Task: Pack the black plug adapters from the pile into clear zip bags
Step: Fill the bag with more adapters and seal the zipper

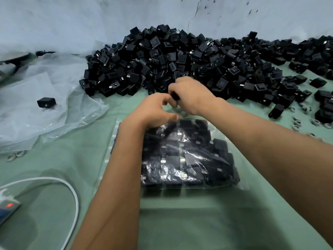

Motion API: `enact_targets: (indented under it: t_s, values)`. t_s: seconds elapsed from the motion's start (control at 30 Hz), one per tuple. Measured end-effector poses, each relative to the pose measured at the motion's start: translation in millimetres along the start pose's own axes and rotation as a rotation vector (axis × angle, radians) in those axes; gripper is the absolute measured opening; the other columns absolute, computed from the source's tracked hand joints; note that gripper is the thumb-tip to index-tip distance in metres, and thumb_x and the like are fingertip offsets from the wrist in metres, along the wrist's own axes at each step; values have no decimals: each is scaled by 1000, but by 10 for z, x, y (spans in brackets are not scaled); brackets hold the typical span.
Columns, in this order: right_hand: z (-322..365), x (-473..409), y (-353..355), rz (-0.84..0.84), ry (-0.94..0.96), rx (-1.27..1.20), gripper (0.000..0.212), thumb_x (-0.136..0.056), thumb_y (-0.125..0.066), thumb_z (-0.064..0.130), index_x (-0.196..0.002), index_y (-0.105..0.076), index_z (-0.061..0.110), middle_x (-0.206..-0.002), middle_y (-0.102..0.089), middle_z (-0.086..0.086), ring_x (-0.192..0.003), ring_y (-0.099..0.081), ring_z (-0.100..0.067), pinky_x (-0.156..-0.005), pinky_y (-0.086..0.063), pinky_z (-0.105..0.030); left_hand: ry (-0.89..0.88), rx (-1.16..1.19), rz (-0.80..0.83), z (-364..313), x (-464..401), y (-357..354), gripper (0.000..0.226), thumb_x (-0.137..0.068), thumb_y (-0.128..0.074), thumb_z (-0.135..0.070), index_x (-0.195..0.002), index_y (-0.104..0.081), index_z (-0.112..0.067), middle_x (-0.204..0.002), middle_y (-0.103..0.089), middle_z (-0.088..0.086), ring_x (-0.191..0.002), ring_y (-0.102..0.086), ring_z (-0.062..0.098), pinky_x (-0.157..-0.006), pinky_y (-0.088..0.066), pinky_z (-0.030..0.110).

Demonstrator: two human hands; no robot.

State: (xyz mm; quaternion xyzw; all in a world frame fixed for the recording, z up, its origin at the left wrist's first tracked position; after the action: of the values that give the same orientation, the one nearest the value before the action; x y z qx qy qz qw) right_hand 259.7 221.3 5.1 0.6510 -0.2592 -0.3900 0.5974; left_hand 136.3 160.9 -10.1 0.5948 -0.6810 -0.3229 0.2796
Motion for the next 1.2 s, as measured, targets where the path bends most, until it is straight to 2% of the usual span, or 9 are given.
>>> enact_targets:
  t_s: [0.13, 0.2, 0.27, 0.33, 0.4, 0.47, 0.67, 0.93, 1.2]
  values:
    - [-460, 517, 258, -405, -324, -497, 24, -86, -78, 19, -110, -75, 21, -109, -71, -3, -103, -65, -19, -100, -50, -34, -113, -6, -13, -223, -21, -105, 23, -89, -79, -31, -111, -72, -33, -121, -57, -10, -123, -53, 13, -98, -35, 27]
    - [-699, 921, 235, -524, -492, -747, 18, -86, -76, 20, -103, -78, 23, -96, -76, 3, -92, -72, -16, -91, -59, -38, -203, -11, 14, -397, -33, -219, 20, -93, -75, -27, -111, -74, -36, -120, -58, -10, -126, -50, 19, -107, -38, 35]
    - [-851, 1319, 135, -579, -620, -923, 8, -87, -77, 22, -90, -79, 29, -80, -77, 10, -77, -73, -7, -72, -61, -25, -287, -19, 49, -556, -31, -366, 26, -97, -70, -20, -115, -75, -37, -119, -57, -9, -126, -47, 22, -113, -37, 43]
    - [-926, 1617, -17, -561, -701, -978, 8, -88, -79, 26, -83, -77, 32, -74, -76, 15, -69, -71, 0, -61, -52, -14, -345, -45, 78, -668, -28, -512, 34, -99, -65, -13, -120, -74, -38, -124, -56, -6, -130, -40, 22, -117, -31, 39]
    - [-970, 1786, -182, -511, -756, -1005, 5, -88, -81, 29, -84, -79, 29, -71, -75, 11, -62, -66, -3, -60, -50, -22, -375, -78, 100, -728, -21, -616, 39, -100, -62, -11, -124, -71, -40, -131, -53, -3, -133, -32, 21, -116, -23, 32]
    - [-977, 1862, -235, -474, -745, -998, 5, -88, -81, 30, -86, -79, 27, -68, -73, 8, -58, -61, -6, -58, -48, -27, -399, -93, 118, -769, -12, -689, 39, -100, -62, -11, -123, -71, -41, -134, -51, -3, -135, -28, 18, -117, -22, 31]
    - [-926, 1886, -198, -309, -582, -958, 5, -92, -77, 27, -88, -79, 24, -66, -73, 6, -50, -60, -4, -46, -46, -18, -439, -162, 120, -819, 17, -735, 26, -95, -71, -11, -102, -78, -34, -136, -51, -2, -137, -28, 16, -116, -32, 40]
    - [-814, 1790, -292, -224, -510, -1090, 7, -93, -77, 25, -90, -81, 19, -62, -69, 3, -51, -55, -4, -49, -44, -18, -486, -174, 27, -875, 22, -536, 12, -86, -82, -18, -89, -81, -29, -126, -58, -5, -128, -37, 18, -111, -32, 33]
    - [-728, 1754, -277, -338, -460, -1045, 3, -90, -81, 25, -92, -82, 24, -74, -77, 0, -60, -64, -6, -57, -49, -25, -504, -165, -14, -903, 24, -492, 12, -82, -85, -19, -87, -82, -30, -120, -60, -9, -119, -43, 15, -101, -36, 27]
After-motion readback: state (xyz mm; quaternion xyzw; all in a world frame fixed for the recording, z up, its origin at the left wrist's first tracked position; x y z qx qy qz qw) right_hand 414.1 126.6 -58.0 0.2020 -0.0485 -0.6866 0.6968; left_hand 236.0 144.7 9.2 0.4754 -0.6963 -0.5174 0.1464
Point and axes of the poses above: each hand's wrist, its own x-axis away from the middle knuckle, its own y-axis out of the back of the hand, z = x × y, the point moved 4 cm from there along -x, towards the middle knuckle
